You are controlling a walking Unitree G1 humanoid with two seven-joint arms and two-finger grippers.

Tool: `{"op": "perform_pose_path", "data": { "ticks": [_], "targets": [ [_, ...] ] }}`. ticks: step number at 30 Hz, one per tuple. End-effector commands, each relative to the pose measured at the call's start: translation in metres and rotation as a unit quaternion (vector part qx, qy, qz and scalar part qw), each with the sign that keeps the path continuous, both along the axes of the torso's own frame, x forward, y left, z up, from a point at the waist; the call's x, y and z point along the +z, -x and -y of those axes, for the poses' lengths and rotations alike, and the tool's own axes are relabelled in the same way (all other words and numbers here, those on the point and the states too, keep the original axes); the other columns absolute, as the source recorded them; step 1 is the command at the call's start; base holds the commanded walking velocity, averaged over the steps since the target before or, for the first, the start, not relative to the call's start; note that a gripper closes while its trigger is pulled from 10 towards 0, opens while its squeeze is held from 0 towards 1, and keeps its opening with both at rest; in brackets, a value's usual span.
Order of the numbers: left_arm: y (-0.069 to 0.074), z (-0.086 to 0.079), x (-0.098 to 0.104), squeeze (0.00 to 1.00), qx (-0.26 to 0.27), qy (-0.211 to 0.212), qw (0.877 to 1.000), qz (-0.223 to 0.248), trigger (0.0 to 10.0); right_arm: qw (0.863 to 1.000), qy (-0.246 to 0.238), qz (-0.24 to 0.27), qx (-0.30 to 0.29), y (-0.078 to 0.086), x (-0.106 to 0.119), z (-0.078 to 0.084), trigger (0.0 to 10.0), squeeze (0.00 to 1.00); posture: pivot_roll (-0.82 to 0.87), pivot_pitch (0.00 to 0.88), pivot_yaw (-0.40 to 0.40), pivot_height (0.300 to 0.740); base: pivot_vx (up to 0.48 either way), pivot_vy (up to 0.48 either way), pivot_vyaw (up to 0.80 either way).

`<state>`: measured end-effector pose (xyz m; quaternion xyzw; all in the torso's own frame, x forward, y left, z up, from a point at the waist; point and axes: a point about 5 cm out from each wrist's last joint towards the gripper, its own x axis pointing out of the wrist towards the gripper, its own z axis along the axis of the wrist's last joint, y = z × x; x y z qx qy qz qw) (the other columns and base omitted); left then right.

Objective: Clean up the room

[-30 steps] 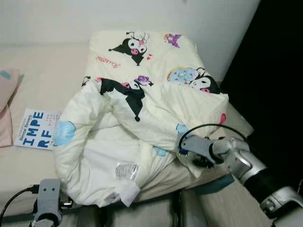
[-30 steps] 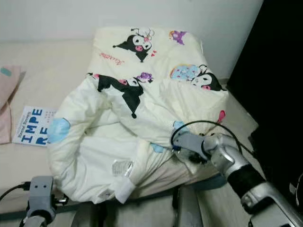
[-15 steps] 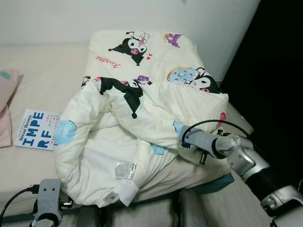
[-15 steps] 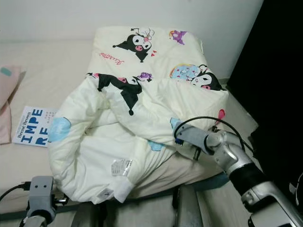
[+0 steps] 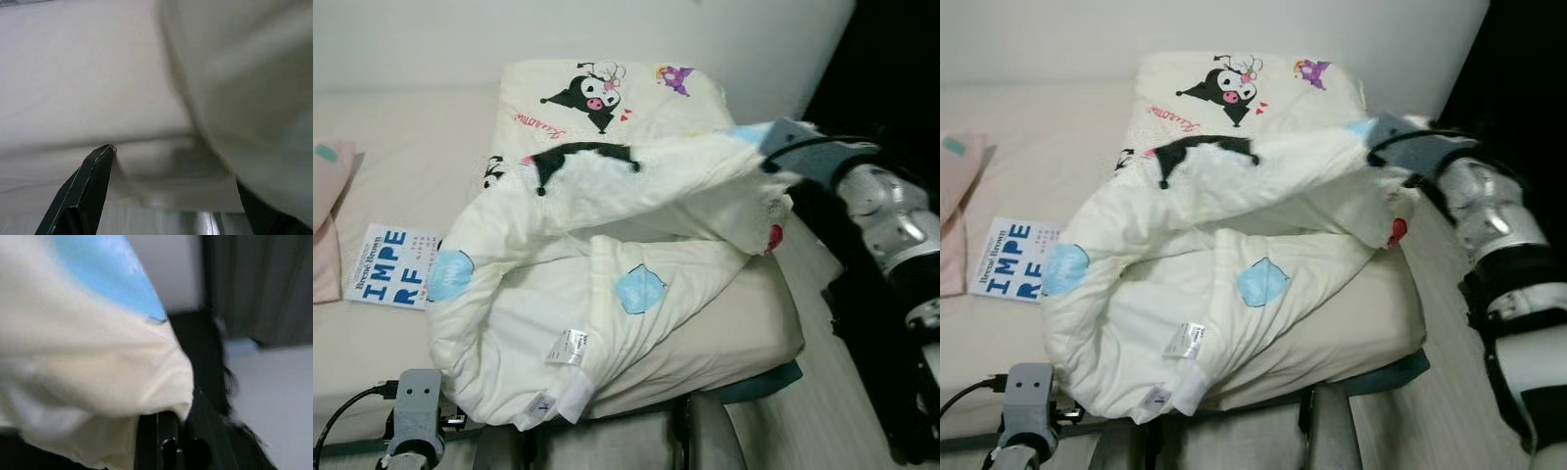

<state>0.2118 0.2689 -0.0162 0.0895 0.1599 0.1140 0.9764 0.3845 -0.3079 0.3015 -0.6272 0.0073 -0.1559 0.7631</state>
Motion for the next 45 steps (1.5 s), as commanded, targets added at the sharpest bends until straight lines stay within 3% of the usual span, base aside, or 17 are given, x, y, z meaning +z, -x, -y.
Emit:
{"op": "perform_pose_path", "data": {
  "ticks": [1,6,7,8,22,27,29,31,32,37,38,39,41,42,43,44,45],
  "targets": [
    [0.013,-0.003,-0.007,0.0,-0.004,-0.006,1.0,-0.022,10.0,0.998,0.02,0.024,-0.057,0.01,0.005,0.024,10.0,0.0,-0.03,0.249,-0.043,0.55,0.0,0.0,0.0],
    [0.025,-0.009,-0.009,0.0,-0.006,-0.013,0.999,-0.03,10.0,0.995,0.014,0.018,-0.102,0.021,-0.012,0.048,10.0,0.0,-0.02,0.274,-0.039,0.55,0.0,0.0,0.0],
    [0.028,-0.01,-0.01,0.0,-0.007,-0.015,0.999,-0.031,10.0,0.994,0.009,0.017,-0.104,0.022,-0.018,0.051,10.0,0.42,-0.01,0.29,-0.033,0.55,0.0,0.0,0.0],
    [0.031,-0.012,-0.01,0.0,-0.008,-0.016,0.999,-0.032,10.0,0.994,0.004,0.015,-0.104,0.023,-0.024,0.052,10.0,1.0,-0.01,0.297,-0.029,0.55,0.0,0.0,0.0],
    [0.027,-0.007,-0.006,0.0,-0.04,-0.019,0.999,-0.025,10.0,0.995,0.004,0.01,-0.101,0.022,-0.037,0.05,10.0,1.0,-0.01,0.319,-0.017,0.55,0.0,0.0,0.0],
    [0.024,-0.004,-0.005,0.0,-0.045,-0.017,0.999,-0.021,10.0,0.995,-0.045,0.044,-0.08,0.019,-0.029,0.046,10.0,1.0,-0.01,0.311,-0.019,0.55,0.0,0.0,0.0],
    [0.021,-0.003,-0.005,0.0,-0.044,-0.014,0.999,-0.021,10.0,0.991,0.003,0.109,-0.076,0.019,-0.005,0.042,10.0,1.0,-0.02,0.301,-0.02,0.55,0.0,0.0,0.0],
    [0.021,-0.003,-0.005,0.0,-0.044,-0.014,0.999,-0.021,10.0,0.988,0.033,0.125,-0.079,0.02,0.001,0.042,10.0,1.0,-0.02,0.301,-0.02,0.55,0.0,0.0,0.0],
    [0.02,-0.001,-0.005,0.0,-0.044,-0.011,0.999,-0.02,10.0,0.978,0.072,0.174,-0.094,0.024,0.019,0.043,10.0,1.0,-0.02,0.293,-0.02,0.55,0.0,0.0,0.0],
    [0.018,0.0,-0.005,0.0,-0.045,-0.009,0.999,-0.019,10.0,0.97,0.086,0.201,-0.102,0.027,0.032,0.045,10.0,1.0,-0.02,0.291,-0.02,0.55,0.0,0.0,0.0],
    [0.016,0.001,-0.005,0.0,-0.046,-0.008,0.999,-0.018,10.0,0.969,0.086,0.208,-0.104,0.029,0.035,0.047,10.0,0.85,-0.03,0.278,-0.022,0.55,0.0,0.0,0.0],
    [0.016,0.001,-0.005,0.0,-0.046,-0.008,0.999,-0.018,10.0,0.969,0.086,0.208,-0.104,0.029,0.035,0.047,10.0,0.85,-0.03,0.278,-0.022,0.55,0.0,0.0,0.0],
    [0.012,0.003,-0.004,0.0,-0.047,-0.007,0.999,-0.017,10.0,0.966,0.08,0.22,-0.113,0.033,0.041,0.051,10.0,0.56,-0.03,0.272,-0.025,0.55,0.0,0.0,0.0],
    [0.012,0.003,-0.004,0.0,-0.047,-0.007,0.999,-0.017,10.0,0.966,0.08,0.22,-0.113,0.033,0.041,0.051,10.0,0.56,-0.03,0.272,-0.025,0.55,0.0,0.0,0.0],
    [0.01,0.004,-0.003,0.0,-0.046,-0.006,0.999,-0.016,10.0,0.964,0.075,0.224,-0.123,0.036,0.042,0.056,10.0,0.11,-0.03,0.268,-0.026,0.55,0.0,0.0,0.0],
    [0.009,0.004,-0.003,0.0,-0.046,-0.005,0.999,-0.016,10.0,0.961,0.071,0.229,-0.14,0.041,0.041,0.063,10.0,0.0,-0.03,0.265,-0.027,0.55,0.0,0.0,0.0],
    [0.009,0.004,-0.003,0.0,-0.046,-0.005,0.999,-0.016,10.0,0.961,0.071,0.229,-0.14,0.041,0.041,0.063,10.0,0.0,-0.03,0.265,-0.027,0.55,0.0,0.0,0.0]
  ]
}}
